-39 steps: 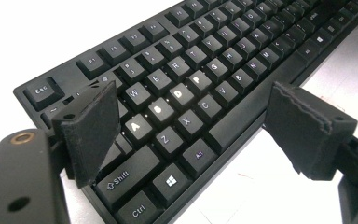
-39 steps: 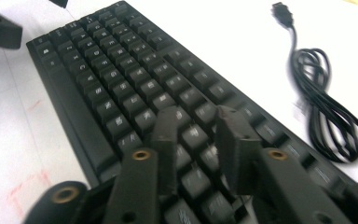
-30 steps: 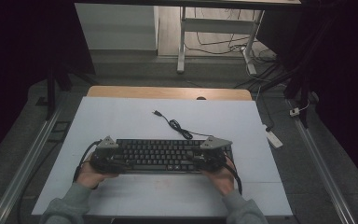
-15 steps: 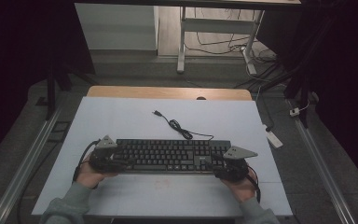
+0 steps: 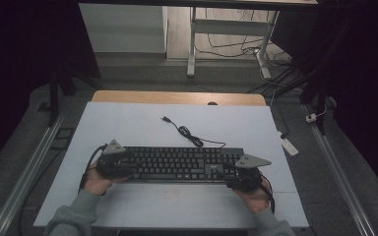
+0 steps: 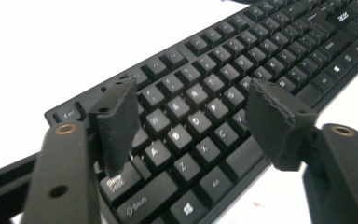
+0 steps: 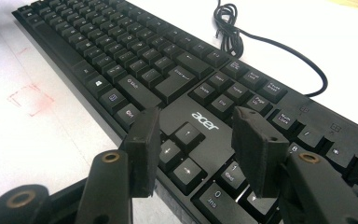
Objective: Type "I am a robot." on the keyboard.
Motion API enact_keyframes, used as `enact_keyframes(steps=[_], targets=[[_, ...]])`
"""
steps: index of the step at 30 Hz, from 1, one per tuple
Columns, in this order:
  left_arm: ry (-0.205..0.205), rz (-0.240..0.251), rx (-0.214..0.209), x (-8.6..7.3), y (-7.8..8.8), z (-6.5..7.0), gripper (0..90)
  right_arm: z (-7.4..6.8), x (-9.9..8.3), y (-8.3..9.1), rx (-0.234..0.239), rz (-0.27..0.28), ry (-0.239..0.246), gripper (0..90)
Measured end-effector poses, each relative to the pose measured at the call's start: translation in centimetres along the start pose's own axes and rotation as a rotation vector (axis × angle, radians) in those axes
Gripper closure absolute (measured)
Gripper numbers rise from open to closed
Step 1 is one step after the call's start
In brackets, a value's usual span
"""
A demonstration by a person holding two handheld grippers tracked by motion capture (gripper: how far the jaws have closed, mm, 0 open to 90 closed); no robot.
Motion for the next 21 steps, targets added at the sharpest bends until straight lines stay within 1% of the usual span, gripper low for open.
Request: enact_keyframes(steps=[3, 6, 9, 12, 14, 17, 21], targets=[[-0.011, 0.001, -0.006, 0.3, -0.6, 0.1, 45.8, 0.0, 0.0, 0.0, -0.001, -0.005, 0.002, 52.1], [-0.033, -0.003, -0.007, 0.5, -1.2, 0.4, 54.1, 0.0, -0.1, -0.1, -0.006, -0.012, 0.004, 52.0], [-0.045, -0.001, -0.016, 0.7, -1.8, 0.7, 66.6, 0.0, -0.2, -0.1, 0.001, -0.014, 0.005, 52.0], [-0.044, -0.010, -0.031, 0.8, -2.3, 0.8, 80.8, 0.1, -0.2, -0.2, -0.003, -0.018, 0.006, 52.0], [-0.045, -0.022, -0.042, 0.7, -2.7, 0.9, 88.1, 0.1, -0.3, -0.2, -0.004, -0.020, 0.005, 52.0], [-0.058, -0.054, -0.052, 0.6, -3.5, 1.0, 89.2, 0.1, -0.3, -0.2, -0.006, -0.024, 0.004, 52.0], [-0.071, -0.078, -0.060, 0.7, -4.8, 1.4, 89.2, 0.1, -0.4, -0.3, -0.005, -0.026, 0.004, 52.0]])
Point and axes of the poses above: each handheld gripper's, and its own axes: y roughly backward along the jaws, x roughly out of its top, z roughly to its right, the point moved 3 cm from there along -y, roughly forward along the jaws, and after that the axes turned 14 degrees about z, right-handed, at the moved point
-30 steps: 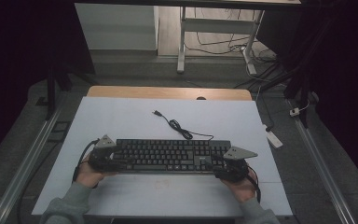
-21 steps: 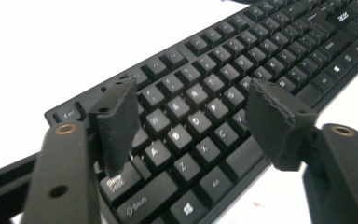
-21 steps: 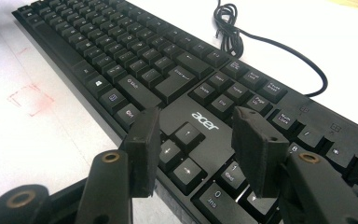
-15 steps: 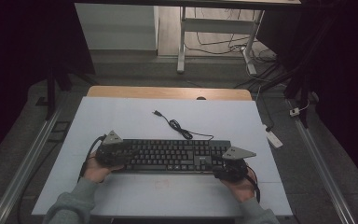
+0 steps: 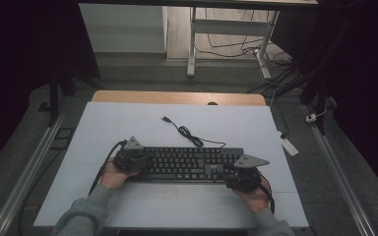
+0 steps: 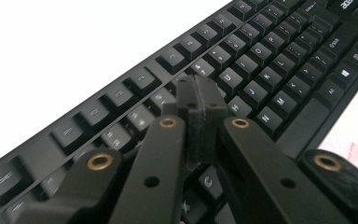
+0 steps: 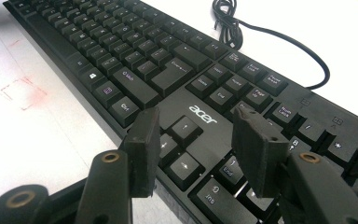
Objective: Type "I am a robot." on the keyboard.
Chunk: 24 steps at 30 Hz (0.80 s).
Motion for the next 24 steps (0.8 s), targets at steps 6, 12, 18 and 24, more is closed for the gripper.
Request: enact_keyframes(steps=[6, 12, 18, 24], targets=[[-0.016, -0.043, 0.005, 0.0, -1.3, 0.3, 89.2, 0.0, -0.1, 0.0, -0.002, -0.003, 0.000, 51.8], [-0.014, -0.057, 0.012, -0.2, -1.5, 0.2, 89.1, 0.1, -0.1, 0.0, -0.005, -0.001, -0.001, 51.8], [-0.013, -0.058, 0.017, -0.3, -1.6, 0.2, 89.1, 0.1, -0.1, 0.0, -0.005, -0.003, 0.000, 51.7], [-0.017, -0.061, 0.011, -0.4, -1.9, 0.3, 89.2, 0.0, -0.1, 0.0, -0.006, -0.002, 0.000, 51.7]])
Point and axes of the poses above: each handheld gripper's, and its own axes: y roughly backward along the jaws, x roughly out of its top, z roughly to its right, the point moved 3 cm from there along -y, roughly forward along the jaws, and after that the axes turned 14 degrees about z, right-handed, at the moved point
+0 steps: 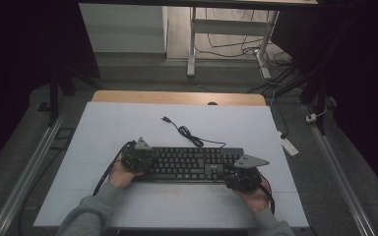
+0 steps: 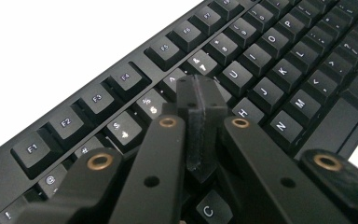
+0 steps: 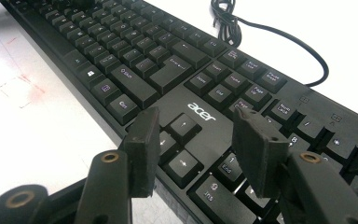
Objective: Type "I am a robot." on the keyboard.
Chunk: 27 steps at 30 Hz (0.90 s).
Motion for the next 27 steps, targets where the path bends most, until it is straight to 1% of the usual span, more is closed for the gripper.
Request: enact_keyframes(steps=[2, 4, 5, 6, 8, 9, 10, 12, 14, 15, 18, 23, 27], targets=[[0.001, 0.008, 0.003, 0.1, 0.2, 0.0, 89.2, 0.0, 0.0, 0.0, -0.001, 0.002, -0.001, 51.7], [0.005, 0.039, 0.006, 0.4, 0.7, -0.1, 88.9, 0.1, 0.1, 0.1, -0.002, 0.003, 0.001, 51.7], [0.012, 0.060, 0.004, 0.5, 1.1, -0.1, 87.2, 0.1, 0.1, 0.2, -0.001, 0.008, -0.001, 51.7], [0.014, 0.077, 0.003, 0.7, 1.5, -0.1, 84.1, 0.1, 0.1, 0.2, -0.004, 0.021, -0.006, 51.7], [0.028, 0.107, 0.008, 0.9, 2.4, -0.3, 77.3, 0.1, 0.2, 0.3, -0.005, 0.020, -0.005, 51.7], [0.033, 0.119, 0.006, 1.0, 2.9, -0.3, 72.5, 0.2, 0.2, 0.4, -0.015, 0.019, -0.003, 51.7], [0.040, 0.130, 0.007, 1.0, 3.3, -0.3, 67.2, 0.2, 0.2, 0.4, -0.006, 0.019, -0.006, 51.7], [0.038, 0.144, 0.012, 0.9, 4.2, -0.3, 58.0, 0.2, 0.2, 0.4, -0.006, 0.017, -0.006, 51.6], [0.055, 0.151, 0.007, 0.5, 4.9, -0.3, 51.7, 0.2, 0.2, 0.4, -0.005, 0.018, -0.007, 51.6], [0.056, 0.147, 0.007, 0.3, 5.2, -0.3, 48.3, 0.2, 0.2, 0.4, -0.006, 0.017, -0.006, 51.6], [0.053, 0.139, 0.028, -0.4, 6.0, -0.3, 41.0, 0.3, 0.2, 0.4, -0.006, 0.020, -0.008, 51.6], [0.079, 0.145, 0.035, -1.6, 7.6, -0.4, 35.2, 0.5, 0.2, 0.3, -0.008, 0.024, -0.006, 51.5], [0.080, 0.136, 0.046, -3.0, 8.7, -0.3, 32.7, 0.5, 0.2, 0.3, -0.011, 0.024, -0.006, 51.5]])
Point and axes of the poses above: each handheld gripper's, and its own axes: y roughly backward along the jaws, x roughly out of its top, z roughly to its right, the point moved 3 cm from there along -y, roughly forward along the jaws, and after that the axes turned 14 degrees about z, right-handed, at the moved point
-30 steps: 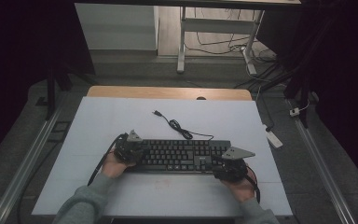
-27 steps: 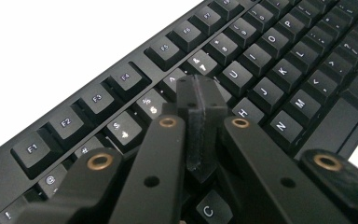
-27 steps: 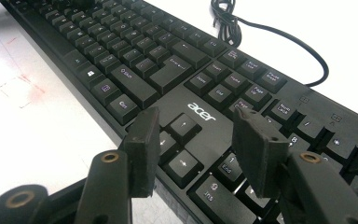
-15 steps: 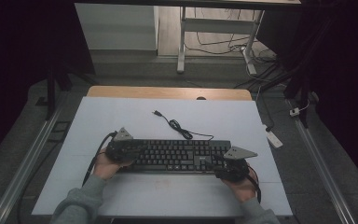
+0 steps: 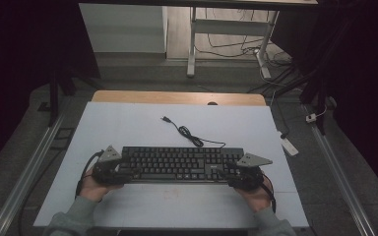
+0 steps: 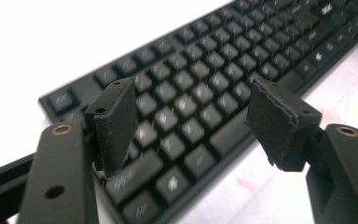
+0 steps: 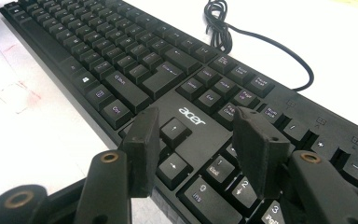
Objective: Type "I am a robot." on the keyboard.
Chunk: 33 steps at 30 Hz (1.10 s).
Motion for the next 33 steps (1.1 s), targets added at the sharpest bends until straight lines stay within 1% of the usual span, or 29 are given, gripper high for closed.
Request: enact_keyframes(steps=[3, 4, 6, 8, 10, 11, 12, 13, 15, 16, 18, 22, 23, 28, 29, 33], targets=[[0.004, -0.004, 0.005, -0.7, 0.6, -0.1, 31.7, 0.0, 0.0, 0.0, -0.003, -0.007, 0.004, 51.4], [0.005, -0.004, 0.005, -0.8, 0.8, -0.1, 31.4, 0.0, 0.0, -0.1, 0.001, 0.000, 0.000, 51.5], [0.009, -0.003, 0.007, -1.0, 0.9, -0.2, 31.1, 0.0, 0.0, -0.1, 0.001, -0.006, 0.003, 51.5], [0.013, -0.002, 0.002, -1.0, 0.9, -0.2, 30.6, -0.1, 0.1, -0.1, 0.001, -0.006, 0.005, 51.5], [0.008, -0.003, -0.002, -0.9, 0.7, -0.1, 30.1, -0.1, 0.2, -0.3, 0.000, 0.004, 0.001, 51.5], [0.004, -0.005, -0.004, -0.9, 0.6, -0.1, 29.8, -0.2, 0.3, -0.3, 0.000, -0.004, 0.004, 51.6], [0.003, -0.008, -0.004, -0.9, 0.6, 0.0, 29.4, -0.3, 0.4, -0.4, 0.002, 0.004, -0.004, 51.8], [0.003, -0.011, -0.004, -0.9, 0.5, 0.0, 29.0, -0.4, 0.5, -0.5, -0.002, -0.001, -0.004, 52.1], [0.008, -0.014, -0.003, -1.0, 0.5, -0.1, 28.4, -0.7, 0.8, -1.0, 0.006, 0.011, -0.013, 53.0], [0.008, -0.016, -0.002, -1.0, 0.5, -0.1, 28.1, -0.9, 1.0, -1.2, 0.005, 0.000, -0.009, 54.0], [0.008, -0.018, -0.003, -1.0, 0.4, -0.1, 27.6, -1.4, 1.3, -1.9, 0.027, 0.002, -0.012, 58.2], [0.004, -0.026, -0.008, -1.1, 0.3, 0.0, 27.0, -2.7, 2.2, -3.5, 0.073, -0.006, 0.001, 67.8], [0.004, -0.027, -0.008, -1.1, 0.3, 0.0, 26.9, -3.0, 2.4, -3.9, 0.077, -0.010, -0.002, 71.2], [0.006, -0.027, -0.008, -1.1, 0.3, 0.0, 26.4, -4.2, 3.0, -6.1, 0.139, -0.043, 0.006, 87.4], [0.006, -0.028, -0.007, -1.1, 0.3, 0.0, 26.3, -4.5, 3.0, -6.6, 0.149, -0.053, 0.010, 89.3], [0.006, -0.029, -0.006, -1.1, 0.3, 0.0, 26.0, -5.7, 3.0, -8.3, 0.183, -0.082, 0.034, 89.5]])
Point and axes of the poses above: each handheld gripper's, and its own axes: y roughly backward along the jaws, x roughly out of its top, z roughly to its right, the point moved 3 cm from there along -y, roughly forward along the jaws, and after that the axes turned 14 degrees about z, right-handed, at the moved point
